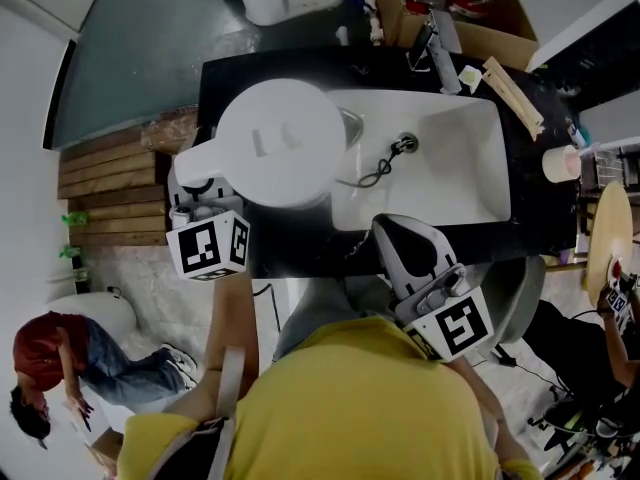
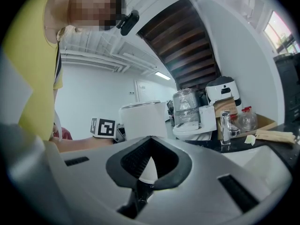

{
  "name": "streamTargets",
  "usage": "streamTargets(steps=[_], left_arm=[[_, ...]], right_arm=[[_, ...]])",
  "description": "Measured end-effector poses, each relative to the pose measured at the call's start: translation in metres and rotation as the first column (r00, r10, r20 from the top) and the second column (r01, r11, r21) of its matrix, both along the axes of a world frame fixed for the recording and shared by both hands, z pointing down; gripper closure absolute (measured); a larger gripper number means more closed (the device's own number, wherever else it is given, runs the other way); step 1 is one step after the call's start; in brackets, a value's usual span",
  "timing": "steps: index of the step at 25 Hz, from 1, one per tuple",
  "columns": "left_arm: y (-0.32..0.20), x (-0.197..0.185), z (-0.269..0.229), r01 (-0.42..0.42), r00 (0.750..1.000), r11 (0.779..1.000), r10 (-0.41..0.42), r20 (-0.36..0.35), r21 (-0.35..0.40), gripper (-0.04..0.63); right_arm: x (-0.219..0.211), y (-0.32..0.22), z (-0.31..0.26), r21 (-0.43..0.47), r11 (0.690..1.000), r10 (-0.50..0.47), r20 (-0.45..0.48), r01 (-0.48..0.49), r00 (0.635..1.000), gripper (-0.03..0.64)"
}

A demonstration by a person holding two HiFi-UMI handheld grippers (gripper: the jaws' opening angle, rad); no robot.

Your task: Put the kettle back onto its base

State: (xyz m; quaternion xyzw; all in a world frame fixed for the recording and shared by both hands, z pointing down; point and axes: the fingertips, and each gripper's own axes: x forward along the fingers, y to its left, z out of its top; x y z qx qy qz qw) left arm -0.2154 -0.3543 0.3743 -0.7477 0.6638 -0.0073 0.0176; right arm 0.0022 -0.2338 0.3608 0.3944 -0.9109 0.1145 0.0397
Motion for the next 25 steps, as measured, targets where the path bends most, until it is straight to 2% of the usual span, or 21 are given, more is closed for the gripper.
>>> streamTargets(steps=[18,25], left_arm=[[-0.002,-0.003,0.011,0.004,1.000,1.000,-0.004,-0.006,-0.027,0.560],[-0.002,-0.009,0.018,0.012,0.999,0.999,-0.013,-0.032,-0.043,0.561]], right_arm=[[0.002,0.000,0.003,-0.011,1.000,0.016,-0.001,-0.016,1.000,0.609],[0.001,0.003,0.010,-0.026,1.000,-0.008,-0.026,0.008,1.000,0.609]])
